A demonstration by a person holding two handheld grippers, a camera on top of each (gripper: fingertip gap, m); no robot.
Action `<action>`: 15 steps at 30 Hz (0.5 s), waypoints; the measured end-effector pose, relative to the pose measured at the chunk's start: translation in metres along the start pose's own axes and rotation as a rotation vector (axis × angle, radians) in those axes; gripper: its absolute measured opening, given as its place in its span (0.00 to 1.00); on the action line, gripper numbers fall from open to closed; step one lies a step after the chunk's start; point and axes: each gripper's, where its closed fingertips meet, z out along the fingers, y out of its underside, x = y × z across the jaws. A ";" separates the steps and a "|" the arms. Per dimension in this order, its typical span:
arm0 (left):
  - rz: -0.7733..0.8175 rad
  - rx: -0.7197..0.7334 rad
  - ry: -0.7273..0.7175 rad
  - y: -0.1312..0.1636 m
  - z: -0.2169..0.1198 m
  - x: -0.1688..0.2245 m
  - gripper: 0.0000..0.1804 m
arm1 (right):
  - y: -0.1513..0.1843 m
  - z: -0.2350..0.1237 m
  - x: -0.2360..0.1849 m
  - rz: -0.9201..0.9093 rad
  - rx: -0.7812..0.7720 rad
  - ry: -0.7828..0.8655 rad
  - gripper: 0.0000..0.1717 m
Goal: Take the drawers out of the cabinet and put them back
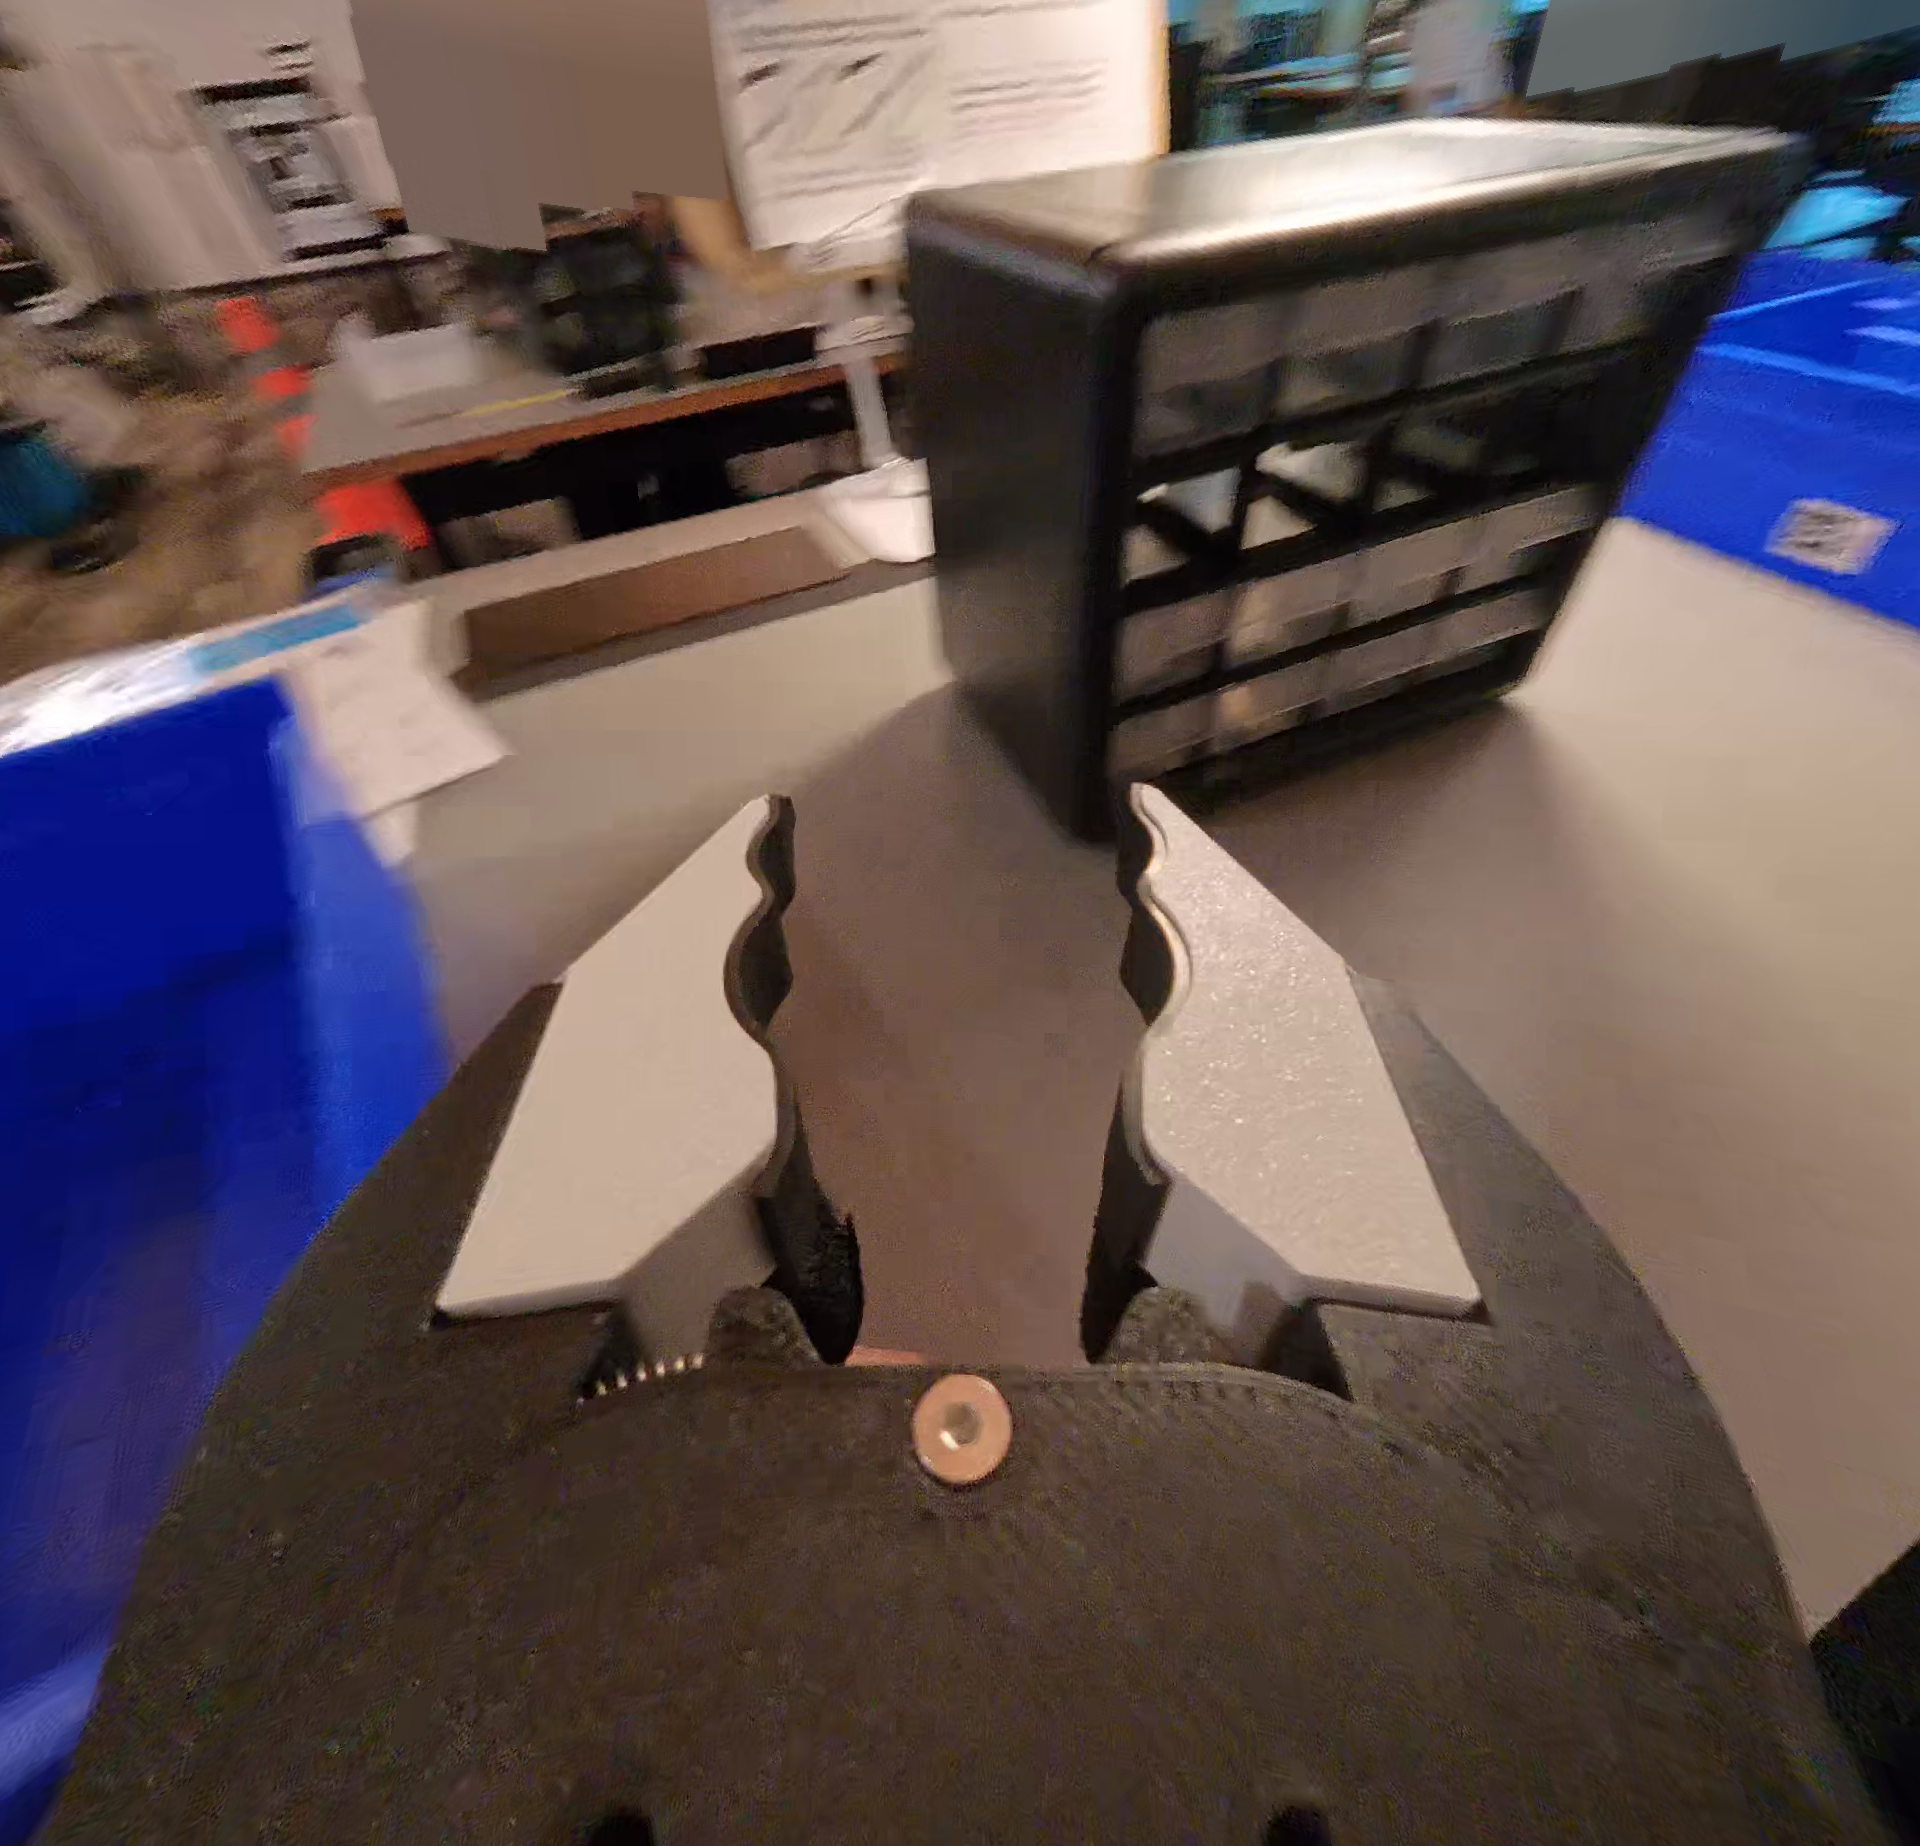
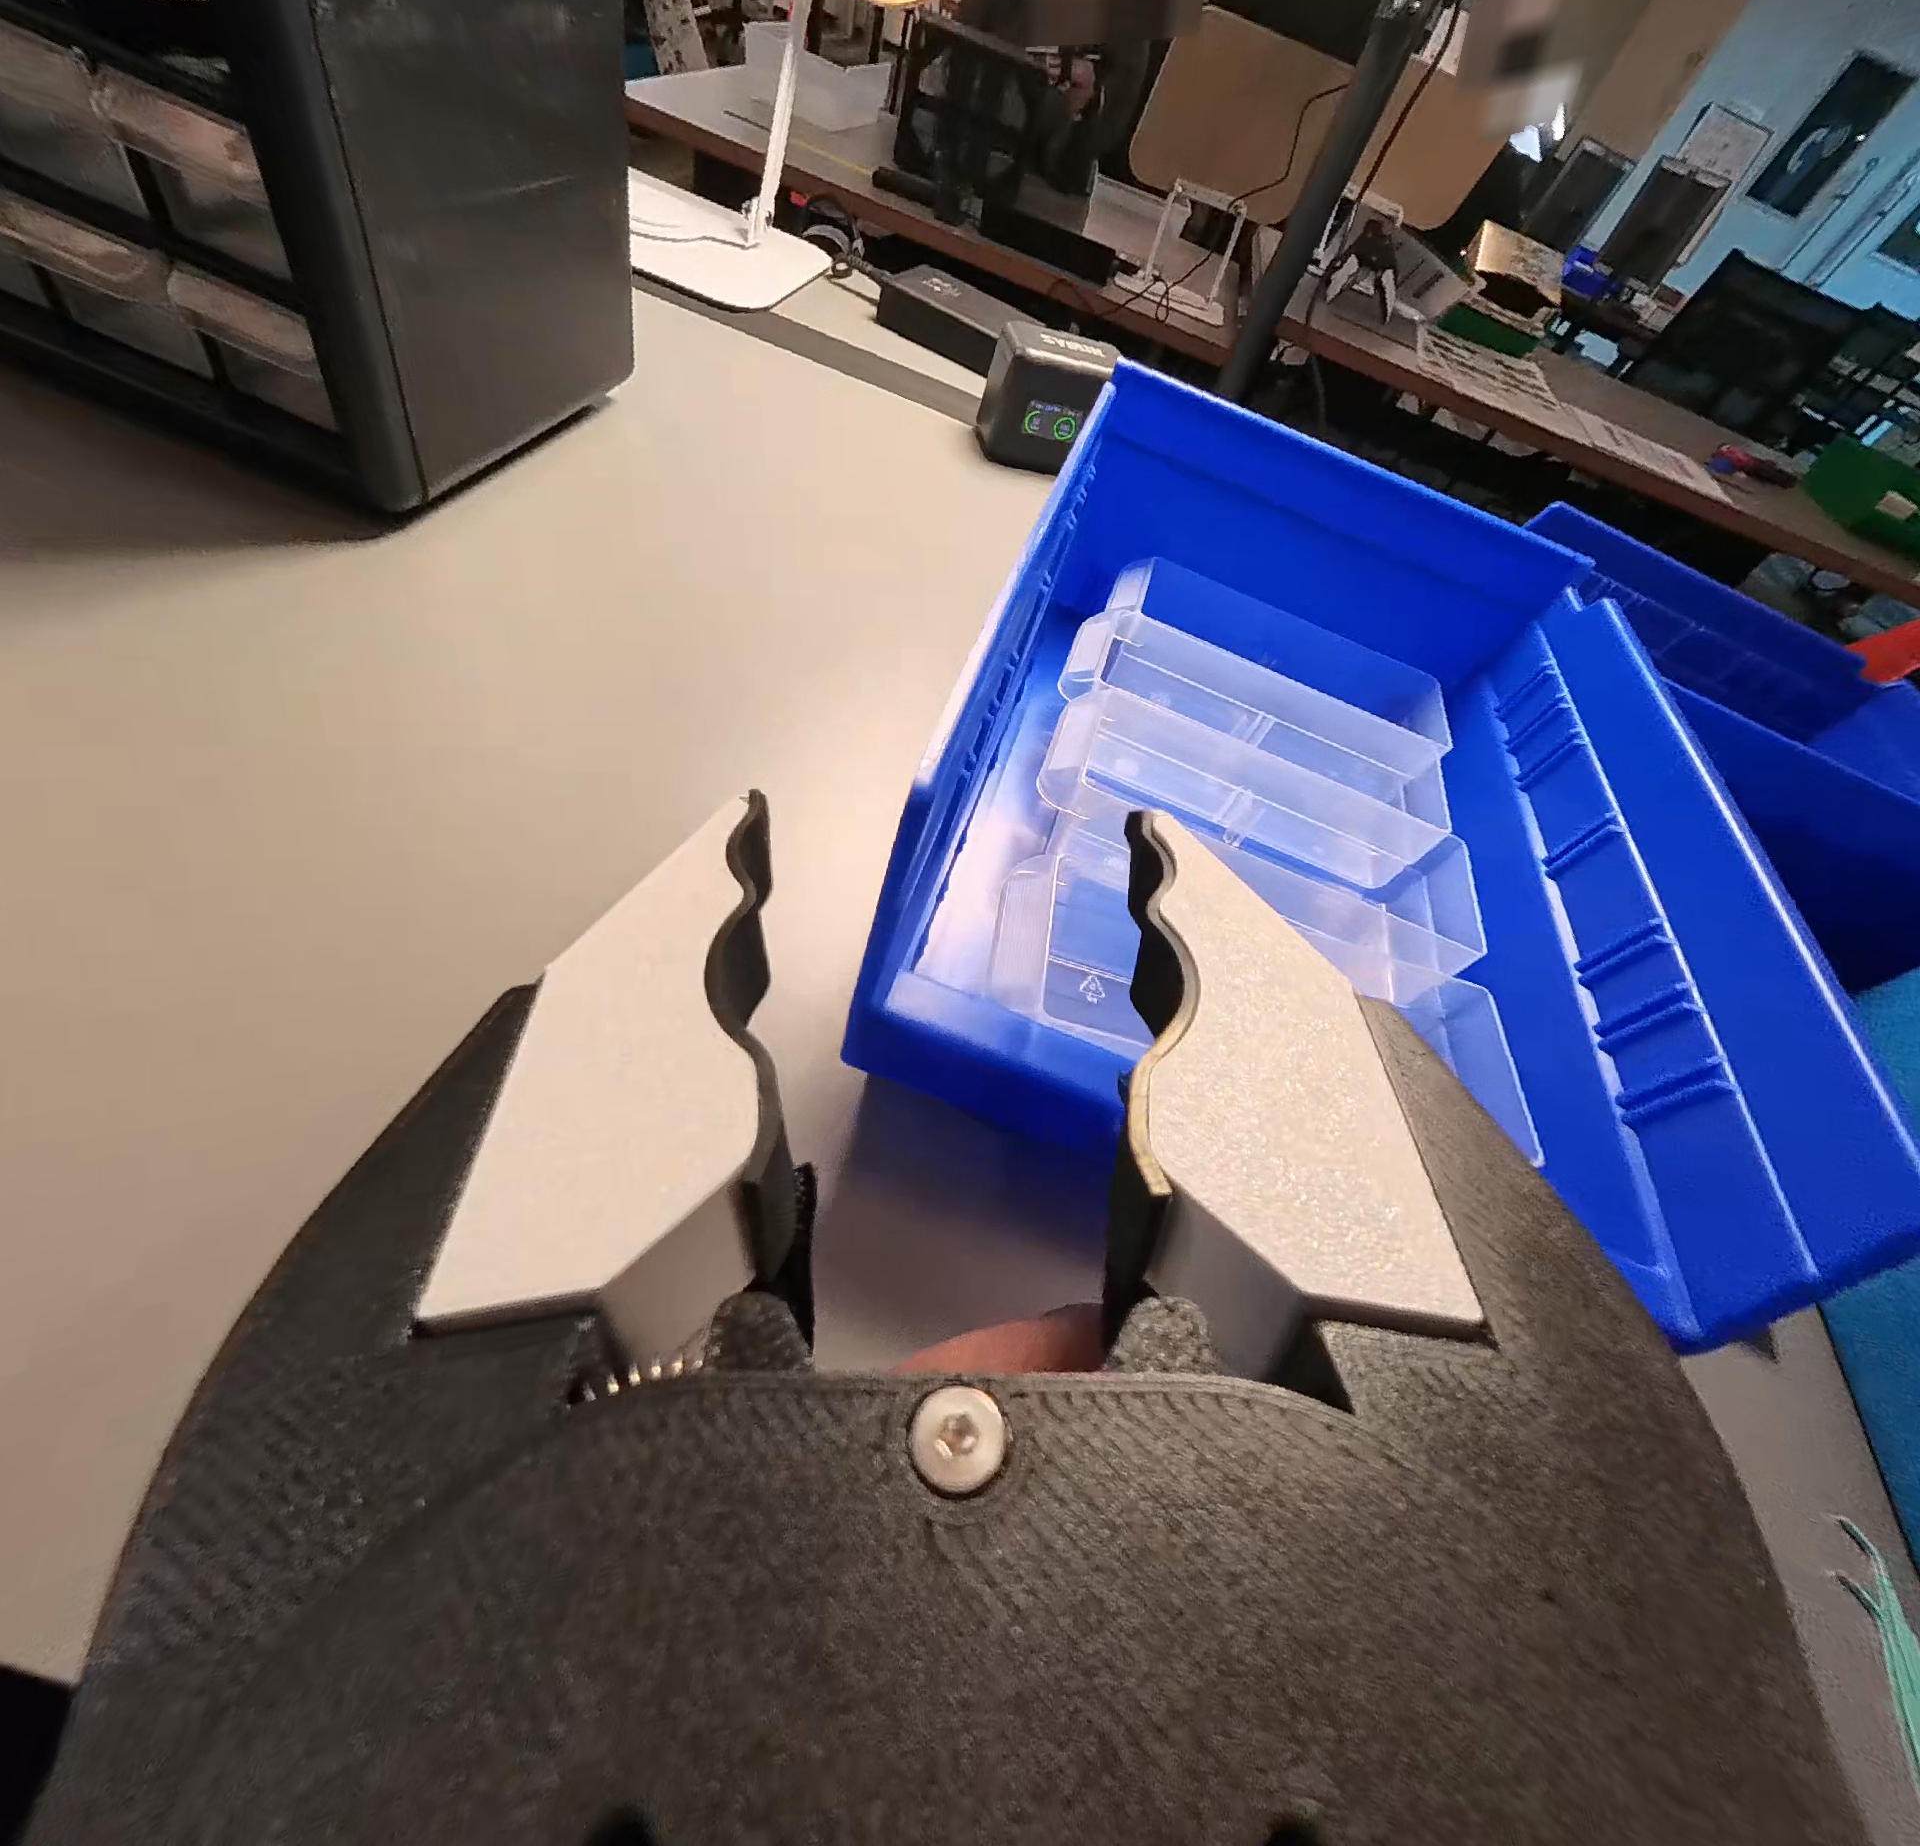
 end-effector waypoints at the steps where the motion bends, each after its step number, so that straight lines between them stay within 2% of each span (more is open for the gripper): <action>1: -0.014 -0.012 -0.072 0.009 -0.016 -0.013 0.35 | 0.000 0.002 0.000 -0.001 -0.007 -0.002 0.42; 4: -0.033 -0.081 -0.262 0.035 -0.056 -0.049 0.37 | -0.001 0.008 -0.002 -0.015 -0.035 -0.003 0.43; 6: -0.046 -0.158 -0.345 0.057 -0.067 -0.068 0.40 | -0.003 0.013 -0.002 -0.011 -0.044 0.000 0.43; 10: -0.080 -0.239 -0.424 0.094 -0.057 -0.095 0.41 | 0.002 0.027 0.003 0.029 -0.082 0.043 0.41; 15: -0.106 -0.269 -0.511 0.117 -0.034 -0.128 0.36 | 0.009 0.041 0.009 0.080 -0.111 0.083 0.29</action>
